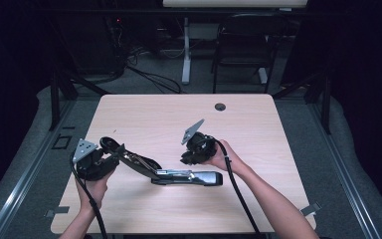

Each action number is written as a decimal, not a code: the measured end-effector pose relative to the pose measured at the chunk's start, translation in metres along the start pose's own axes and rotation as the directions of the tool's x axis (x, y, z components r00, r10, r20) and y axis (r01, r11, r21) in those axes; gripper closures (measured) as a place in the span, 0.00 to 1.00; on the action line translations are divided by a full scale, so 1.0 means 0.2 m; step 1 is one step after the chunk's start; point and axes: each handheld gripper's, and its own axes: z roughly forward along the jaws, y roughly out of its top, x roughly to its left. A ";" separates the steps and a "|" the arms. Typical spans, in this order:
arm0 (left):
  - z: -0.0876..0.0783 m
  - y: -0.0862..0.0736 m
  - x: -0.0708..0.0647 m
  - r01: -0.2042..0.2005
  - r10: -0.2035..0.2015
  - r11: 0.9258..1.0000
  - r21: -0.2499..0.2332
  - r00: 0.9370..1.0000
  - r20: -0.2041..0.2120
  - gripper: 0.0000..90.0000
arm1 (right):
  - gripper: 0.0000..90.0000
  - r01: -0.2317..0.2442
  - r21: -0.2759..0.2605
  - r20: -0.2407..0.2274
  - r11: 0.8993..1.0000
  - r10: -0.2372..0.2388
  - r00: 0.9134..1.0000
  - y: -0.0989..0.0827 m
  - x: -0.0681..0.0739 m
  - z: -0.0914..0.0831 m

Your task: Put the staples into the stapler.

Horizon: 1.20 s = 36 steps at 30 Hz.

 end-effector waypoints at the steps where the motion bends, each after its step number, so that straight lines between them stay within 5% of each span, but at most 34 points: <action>1: 0.00 0.00 0.00 -0.001 0.001 1.000 0.000 1.000 0.000 0.64 | 0.87 0.003 0.006 -0.003 1.000 -0.003 1.000 0.00 0.00 0.00; 16: 0.00 0.00 0.00 -0.002 0.002 1.000 0.001 1.000 0.006 0.64 | 0.87 0.056 0.030 -0.064 0.998 -0.054 0.996 0.01 0.05 0.09; 36: 0.00 0.00 0.00 0.000 0.000 1.000 0.002 1.000 0.007 0.64 | 0.87 0.070 0.057 -0.083 0.996 -0.066 0.994 -0.01 0.05 0.13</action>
